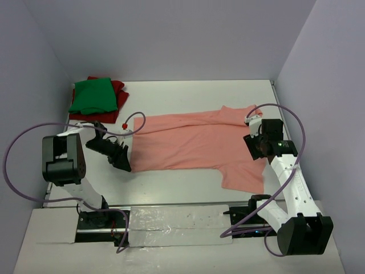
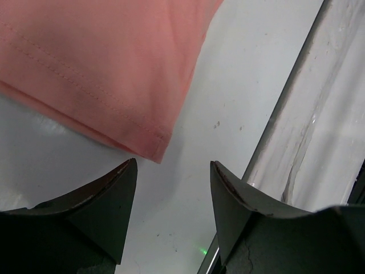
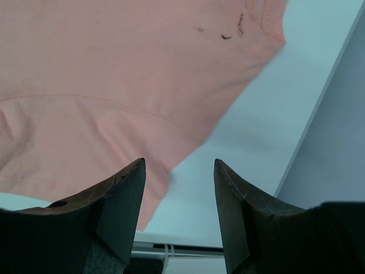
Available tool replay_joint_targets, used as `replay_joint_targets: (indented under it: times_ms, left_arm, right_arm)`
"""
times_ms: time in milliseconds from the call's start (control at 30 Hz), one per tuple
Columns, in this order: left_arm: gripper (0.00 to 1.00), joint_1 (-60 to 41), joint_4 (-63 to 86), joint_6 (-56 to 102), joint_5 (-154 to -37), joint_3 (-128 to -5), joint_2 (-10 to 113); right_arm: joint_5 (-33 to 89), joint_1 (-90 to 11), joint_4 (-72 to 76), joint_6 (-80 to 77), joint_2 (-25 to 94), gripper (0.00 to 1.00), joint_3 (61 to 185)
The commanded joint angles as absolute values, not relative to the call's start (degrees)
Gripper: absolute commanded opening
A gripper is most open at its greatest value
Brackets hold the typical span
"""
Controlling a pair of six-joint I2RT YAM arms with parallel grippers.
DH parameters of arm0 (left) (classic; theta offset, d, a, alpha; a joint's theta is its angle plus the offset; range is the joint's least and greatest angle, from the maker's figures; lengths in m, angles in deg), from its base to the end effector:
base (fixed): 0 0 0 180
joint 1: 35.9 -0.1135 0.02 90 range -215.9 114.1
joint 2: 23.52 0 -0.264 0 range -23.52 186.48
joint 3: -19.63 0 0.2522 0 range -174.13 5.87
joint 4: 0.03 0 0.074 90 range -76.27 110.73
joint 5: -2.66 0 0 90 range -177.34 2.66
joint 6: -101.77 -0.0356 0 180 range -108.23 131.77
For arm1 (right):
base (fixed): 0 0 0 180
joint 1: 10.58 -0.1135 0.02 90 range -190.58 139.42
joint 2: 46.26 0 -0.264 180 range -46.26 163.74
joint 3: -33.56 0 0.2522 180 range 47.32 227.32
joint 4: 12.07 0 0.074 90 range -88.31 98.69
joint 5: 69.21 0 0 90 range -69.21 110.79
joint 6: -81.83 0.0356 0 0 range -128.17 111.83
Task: Fold and stack the t-shirts
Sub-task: Fold the flattened tshirt in 1/3 of the way
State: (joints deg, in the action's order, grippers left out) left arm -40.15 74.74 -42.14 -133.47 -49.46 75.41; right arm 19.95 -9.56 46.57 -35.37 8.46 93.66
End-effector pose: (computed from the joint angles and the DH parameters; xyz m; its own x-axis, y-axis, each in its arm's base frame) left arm 0.2561 -0.0067 0.1533 -0.7565 0.5054 -0.4151 0.6427 0.4571 -0.6148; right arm 0.1841 -0.0038 0.2648 -0.7248 -0.4442 -0.5267 -0.3426 0.8956 -0.2839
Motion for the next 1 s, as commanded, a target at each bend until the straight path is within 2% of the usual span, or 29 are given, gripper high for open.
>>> replay_joint_targets:
  times_ms: [0,300,533,967]
  left_arm:
    - [0.63,-40.47,77.36,-45.62,-137.00,-51.70,76.32]
    - [0.60,-40.38,72.90,-45.10,-137.97,-49.42,75.45]
    - [0.59,-40.38,62.18,-34.20,-135.87,-45.99,68.59]
    - [0.58,-39.24,69.63,-41.23,-134.63,-48.09,74.12]
  right_arm:
    - [19.21,-9.26,47.13,-36.20,8.41,0.59,97.24]
    - [19.47,-9.26,47.30,-35.94,8.23,0.59,98.12]
    - [19.91,-9.26,47.57,-35.33,8.05,0.59,98.12]
    - [19.82,-9.35,48.62,-35.94,7.79,0.59,98.47]
